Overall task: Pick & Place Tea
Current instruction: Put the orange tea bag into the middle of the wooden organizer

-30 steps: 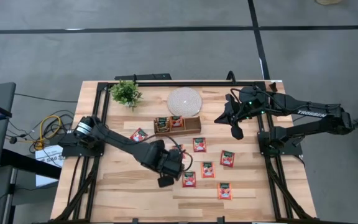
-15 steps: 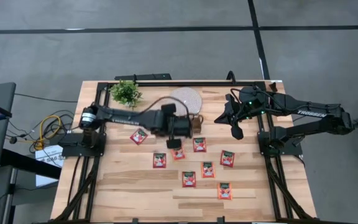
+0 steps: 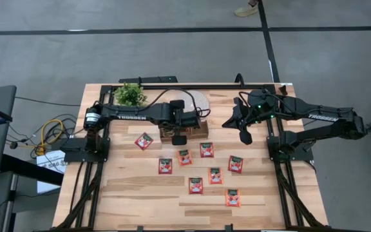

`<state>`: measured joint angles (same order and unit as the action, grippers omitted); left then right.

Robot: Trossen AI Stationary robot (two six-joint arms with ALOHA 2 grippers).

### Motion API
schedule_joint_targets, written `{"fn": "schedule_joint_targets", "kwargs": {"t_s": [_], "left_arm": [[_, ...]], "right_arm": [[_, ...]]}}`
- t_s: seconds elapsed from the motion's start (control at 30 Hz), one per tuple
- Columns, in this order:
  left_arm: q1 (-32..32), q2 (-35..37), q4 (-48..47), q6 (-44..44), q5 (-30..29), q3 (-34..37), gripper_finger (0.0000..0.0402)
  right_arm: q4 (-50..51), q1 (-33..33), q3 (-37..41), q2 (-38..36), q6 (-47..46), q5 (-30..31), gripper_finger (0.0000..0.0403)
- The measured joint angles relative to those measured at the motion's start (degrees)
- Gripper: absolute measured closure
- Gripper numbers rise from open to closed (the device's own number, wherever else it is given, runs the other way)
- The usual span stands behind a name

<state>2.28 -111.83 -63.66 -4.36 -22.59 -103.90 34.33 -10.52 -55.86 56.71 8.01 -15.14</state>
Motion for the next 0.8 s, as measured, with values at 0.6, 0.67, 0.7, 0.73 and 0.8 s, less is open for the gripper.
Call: {"fn": "schedule_joint_targets", "kwargs": {"t_s": [0.6, 0.67, 0.7, 0.73, 0.8], "left_arm": [[0.91, -0.02, 6.52, -0.24, 1.58, 8.05, 0.0401], [1.43, -0.02, 7.41, -0.29, 1.58, 8.85, 0.0401], [1.69, -0.02, 7.90, -0.36, 1.60, 9.30, 0.0401], [1.93, -0.02, 8.44, -0.44, 1.89, 9.59, 0.0401], [2.38, -0.02, 9.23, -0.55, 3.24, 10.18, 0.0401]], "right_arm": [[-0.02, 0.00, 0.00, 0.01, -0.04, 0.02, 0.0403], [-0.02, 0.00, 0.00, 0.02, -0.04, 0.01, 0.0403], [-0.02, 0.00, 0.00, 0.02, -0.04, 0.00, 0.0403], [-0.02, 0.00, 0.00, 0.02, -0.04, 0.00, 0.0403], [-0.02, 0.00, 0.00, 0.02, -0.04, 0.02, 0.0403]]}}
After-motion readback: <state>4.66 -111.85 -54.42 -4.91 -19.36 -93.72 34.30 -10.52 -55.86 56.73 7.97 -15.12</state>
